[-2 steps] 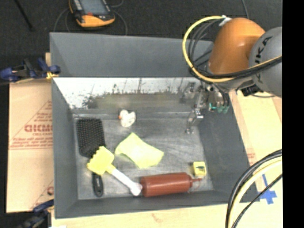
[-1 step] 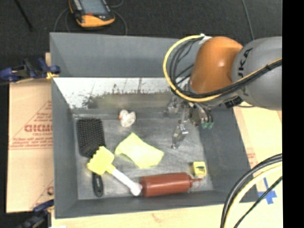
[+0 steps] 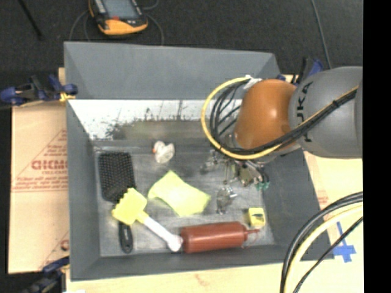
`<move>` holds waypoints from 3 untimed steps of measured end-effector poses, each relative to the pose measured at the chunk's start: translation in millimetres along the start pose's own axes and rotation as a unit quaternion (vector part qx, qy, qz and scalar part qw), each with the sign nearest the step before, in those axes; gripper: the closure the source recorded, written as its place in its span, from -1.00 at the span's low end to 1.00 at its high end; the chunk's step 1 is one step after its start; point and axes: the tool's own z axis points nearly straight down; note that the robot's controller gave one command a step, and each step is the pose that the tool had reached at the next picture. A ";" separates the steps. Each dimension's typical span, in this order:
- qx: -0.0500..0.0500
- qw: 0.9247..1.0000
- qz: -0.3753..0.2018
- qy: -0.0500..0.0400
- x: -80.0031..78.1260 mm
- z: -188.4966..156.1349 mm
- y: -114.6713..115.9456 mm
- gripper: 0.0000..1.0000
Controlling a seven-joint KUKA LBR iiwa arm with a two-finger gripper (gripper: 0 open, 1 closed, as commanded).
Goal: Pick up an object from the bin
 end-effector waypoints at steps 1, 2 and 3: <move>0.000 1.000 -0.009 0.000 15.7 17.2 7.3 -1.00; 0.003 0.998 -0.056 -0.010 24.4 19.1 30.3 -1.00; 0.004 0.993 -0.117 -0.011 60.6 8.5 29.3 1.00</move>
Offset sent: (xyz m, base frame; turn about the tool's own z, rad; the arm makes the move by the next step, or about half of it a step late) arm -0.0435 0.0168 -0.0242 -0.1336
